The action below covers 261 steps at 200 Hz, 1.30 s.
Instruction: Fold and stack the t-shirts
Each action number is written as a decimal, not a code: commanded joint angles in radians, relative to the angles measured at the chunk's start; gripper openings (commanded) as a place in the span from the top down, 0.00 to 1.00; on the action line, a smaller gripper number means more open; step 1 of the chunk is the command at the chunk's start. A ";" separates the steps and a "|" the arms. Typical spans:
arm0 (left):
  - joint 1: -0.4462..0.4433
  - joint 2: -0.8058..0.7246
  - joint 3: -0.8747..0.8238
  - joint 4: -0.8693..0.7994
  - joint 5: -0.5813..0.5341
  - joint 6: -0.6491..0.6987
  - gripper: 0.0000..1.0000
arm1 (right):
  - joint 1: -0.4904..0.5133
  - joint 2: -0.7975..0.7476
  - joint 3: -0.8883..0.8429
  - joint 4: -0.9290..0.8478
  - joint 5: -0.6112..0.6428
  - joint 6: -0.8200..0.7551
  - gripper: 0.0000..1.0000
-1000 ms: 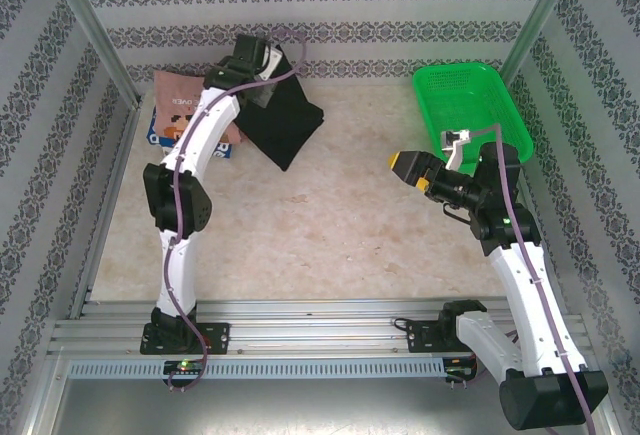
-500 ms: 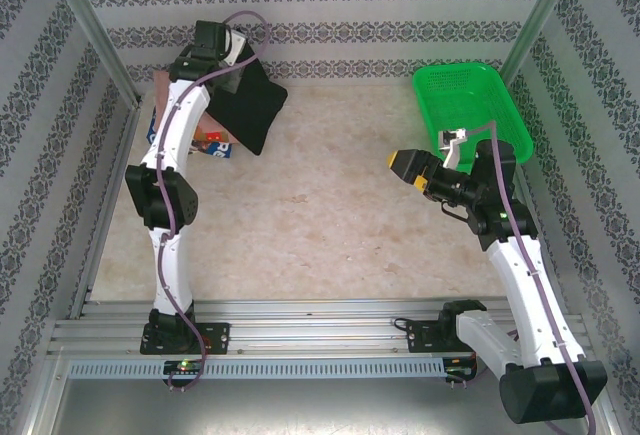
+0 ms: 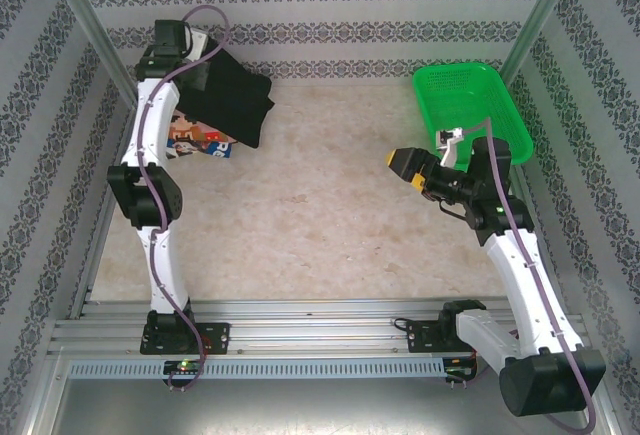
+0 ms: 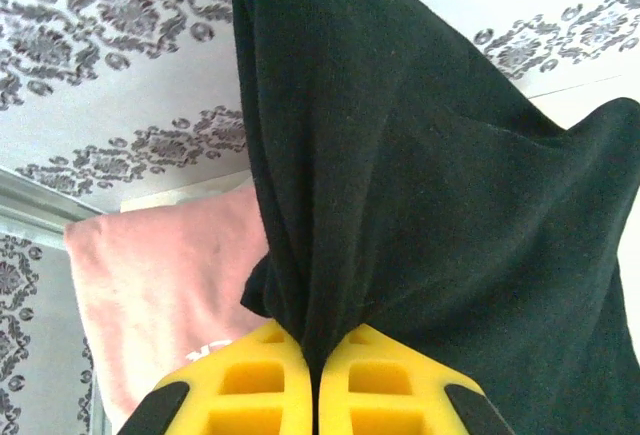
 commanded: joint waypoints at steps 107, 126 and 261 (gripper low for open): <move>0.182 0.079 -0.051 0.121 0.133 -0.113 1.00 | 0.040 0.114 0.046 0.045 0.051 0.009 0.02; 0.188 0.114 -0.067 0.142 0.122 -0.150 0.98 | 0.042 0.122 0.054 0.035 0.053 0.006 0.02; 0.286 -0.288 -0.323 0.354 0.286 -0.494 0.00 | 0.018 0.048 0.145 -0.258 0.276 -0.229 0.02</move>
